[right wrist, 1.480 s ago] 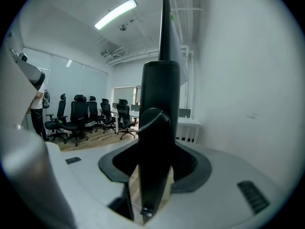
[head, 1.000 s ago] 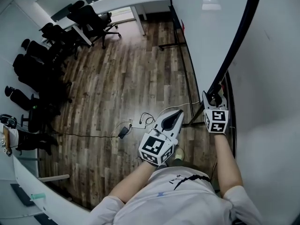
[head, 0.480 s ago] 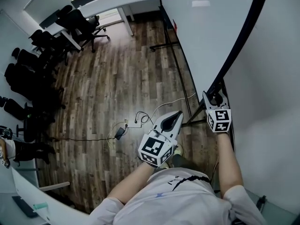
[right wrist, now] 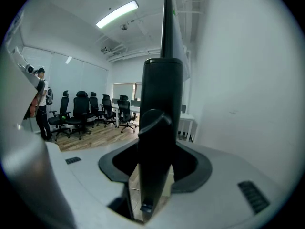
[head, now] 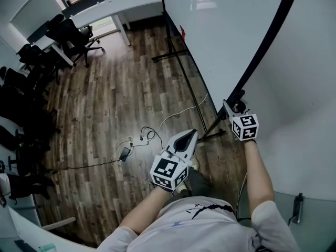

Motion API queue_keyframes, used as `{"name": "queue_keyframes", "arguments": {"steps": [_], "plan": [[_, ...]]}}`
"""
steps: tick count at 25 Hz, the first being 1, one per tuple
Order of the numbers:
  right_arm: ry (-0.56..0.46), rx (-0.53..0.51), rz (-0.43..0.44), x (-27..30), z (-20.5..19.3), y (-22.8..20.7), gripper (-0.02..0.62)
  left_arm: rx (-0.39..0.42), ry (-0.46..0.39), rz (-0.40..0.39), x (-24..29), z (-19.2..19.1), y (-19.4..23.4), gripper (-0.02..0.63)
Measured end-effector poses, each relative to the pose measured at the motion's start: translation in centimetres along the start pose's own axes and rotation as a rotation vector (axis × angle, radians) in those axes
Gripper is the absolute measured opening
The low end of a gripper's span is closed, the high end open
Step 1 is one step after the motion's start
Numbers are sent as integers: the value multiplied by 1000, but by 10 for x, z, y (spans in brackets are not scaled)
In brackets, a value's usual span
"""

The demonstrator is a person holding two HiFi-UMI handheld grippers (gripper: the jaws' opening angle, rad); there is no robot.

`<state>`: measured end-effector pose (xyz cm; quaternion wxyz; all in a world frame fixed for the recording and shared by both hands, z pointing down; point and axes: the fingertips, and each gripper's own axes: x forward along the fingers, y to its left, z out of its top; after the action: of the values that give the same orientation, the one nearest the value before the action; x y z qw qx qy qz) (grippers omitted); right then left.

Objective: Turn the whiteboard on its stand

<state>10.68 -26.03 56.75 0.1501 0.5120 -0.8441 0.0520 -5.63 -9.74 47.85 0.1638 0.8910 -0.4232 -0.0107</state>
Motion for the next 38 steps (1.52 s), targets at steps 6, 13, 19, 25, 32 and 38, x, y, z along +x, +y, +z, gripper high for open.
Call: {"name": "queue_keyframes", "arguments": {"steps": [6, 13, 19, 25, 32, 38], "plan": [[33, -1, 4, -5, 0, 4, 195, -11, 37, -68, 4, -15, -38, 12], [17, 4, 24, -23, -6, 21, 195, 30, 37, -29, 1, -9, -55, 12], [-10, -5, 73, -61, -13, 48, 193, 48, 30, 14, 6, -6, -64, 12], [-10, -8, 94, -89, -22, 69, 193, 48, 31, 9, 13, -12, -79, 12], [3, -6, 83, -93, -26, 75, 193, 26, 35, 22, 13, -21, -78, 12], [14, -9, 65, -94, -23, 75, 195, 18, 36, 27, 11, -22, -79, 12]]}}
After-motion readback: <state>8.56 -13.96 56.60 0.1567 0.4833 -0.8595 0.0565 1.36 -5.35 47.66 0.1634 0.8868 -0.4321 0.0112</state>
